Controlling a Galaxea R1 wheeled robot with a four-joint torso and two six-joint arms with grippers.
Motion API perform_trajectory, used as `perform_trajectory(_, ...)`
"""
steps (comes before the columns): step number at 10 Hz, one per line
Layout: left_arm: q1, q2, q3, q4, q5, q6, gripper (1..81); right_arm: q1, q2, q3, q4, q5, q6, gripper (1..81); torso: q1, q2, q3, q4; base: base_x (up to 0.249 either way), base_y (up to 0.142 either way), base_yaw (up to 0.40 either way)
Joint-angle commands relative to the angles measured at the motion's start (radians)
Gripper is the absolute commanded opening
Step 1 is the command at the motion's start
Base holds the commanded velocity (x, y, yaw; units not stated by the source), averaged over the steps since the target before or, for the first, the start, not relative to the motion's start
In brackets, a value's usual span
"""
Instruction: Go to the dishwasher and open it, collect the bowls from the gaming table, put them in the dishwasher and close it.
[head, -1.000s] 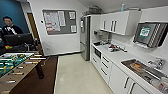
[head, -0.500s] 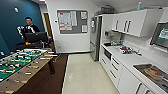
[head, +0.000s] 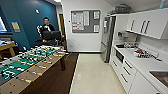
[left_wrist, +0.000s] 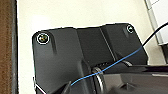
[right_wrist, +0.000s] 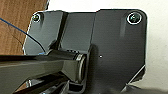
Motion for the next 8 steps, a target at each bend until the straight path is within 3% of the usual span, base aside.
perform_trajectory(1,-0.034,-0.002,-0.007,0.010,0.039,0.008,81.1,0.046,0.004,0.002,0.007,-0.049,-0.003,81.1,0.000,0.000,0.000,0.000,0.000,0.000,0.317)
perform_trajectory(8,-0.036,0.003,-0.014,0.010,0.041,0.008,81.1,0.045,0.004,0.002,0.004,-0.047,-0.002,81.1,0.000,0.000,0.000,0.000,0.000,0.000,0.317)
